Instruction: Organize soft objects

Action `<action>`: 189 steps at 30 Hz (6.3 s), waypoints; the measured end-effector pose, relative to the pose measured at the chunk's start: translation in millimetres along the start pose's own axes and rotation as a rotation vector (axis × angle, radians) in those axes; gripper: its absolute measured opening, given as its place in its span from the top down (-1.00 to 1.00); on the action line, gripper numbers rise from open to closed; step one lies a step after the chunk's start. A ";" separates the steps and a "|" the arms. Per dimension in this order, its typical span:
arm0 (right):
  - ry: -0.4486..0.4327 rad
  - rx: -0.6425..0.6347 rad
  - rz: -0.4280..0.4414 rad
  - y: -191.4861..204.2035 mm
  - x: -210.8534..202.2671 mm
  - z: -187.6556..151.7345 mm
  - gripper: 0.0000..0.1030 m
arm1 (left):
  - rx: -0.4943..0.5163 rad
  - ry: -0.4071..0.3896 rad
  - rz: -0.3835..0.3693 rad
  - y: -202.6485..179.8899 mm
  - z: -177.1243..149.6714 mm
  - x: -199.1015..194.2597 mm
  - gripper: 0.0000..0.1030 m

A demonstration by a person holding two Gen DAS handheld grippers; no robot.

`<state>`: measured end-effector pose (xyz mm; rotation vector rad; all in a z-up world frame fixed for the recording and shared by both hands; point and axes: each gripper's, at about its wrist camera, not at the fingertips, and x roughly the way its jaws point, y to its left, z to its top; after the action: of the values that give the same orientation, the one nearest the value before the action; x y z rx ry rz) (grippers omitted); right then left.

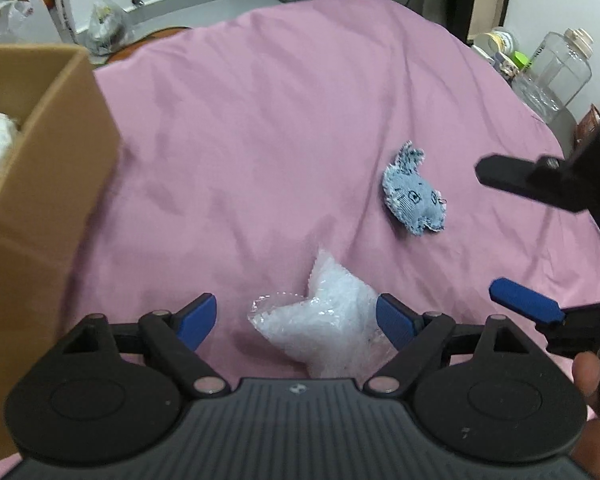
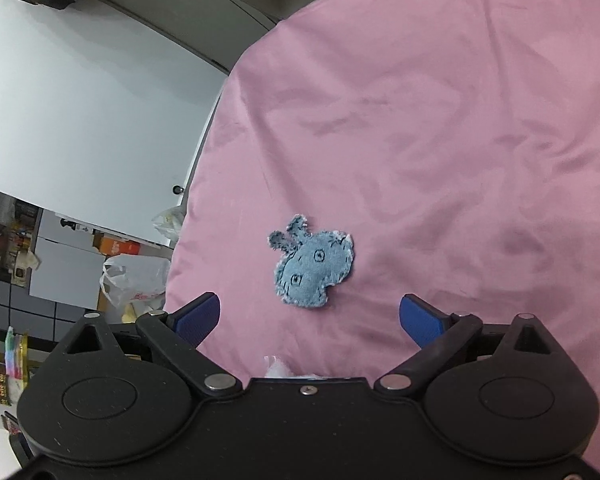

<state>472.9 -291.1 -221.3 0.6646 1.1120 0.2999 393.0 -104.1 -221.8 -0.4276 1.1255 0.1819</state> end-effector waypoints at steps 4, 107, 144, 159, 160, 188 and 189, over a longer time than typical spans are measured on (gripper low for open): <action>0.013 -0.012 -0.024 0.3 12.3 2.5 -0.83 | -0.034 0.021 -0.064 3.9 1.6 6.5 -0.03; -0.047 -0.461 -0.087 192.6 -70.3 -136.7 0.61 | -0.142 -0.261 -0.116 201.1 -10.3 -201.0 0.29; 0.077 -0.509 -0.087 246.0 -11.6 -179.4 0.60 | -0.267 -0.160 -0.198 255.8 3.5 -179.7 -0.01; 0.058 -0.472 -0.101 250.8 -10.0 -184.5 -0.04 | -0.277 -0.172 -0.141 280.5 -5.4 -199.0 -0.03; 0.055 -0.470 -0.100 250.5 -12.3 -184.4 -0.04 | -0.280 -0.173 -0.136 281.3 -5.7 -200.7 -0.08; -0.039 -0.500 -0.016 239.0 -111.4 -190.4 -0.80 | -0.144 -0.264 -0.041 241.1 -35.6 -282.5 -0.81; -0.045 -0.500 -0.013 237.4 -116.6 -190.7 -0.84 | -0.136 -0.267 -0.041 238.9 -36.8 -286.0 -0.81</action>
<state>275.2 -105.5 -40.2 0.2181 0.9470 0.5276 156.1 117.3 -34.3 -0.5304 0.8442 0.2728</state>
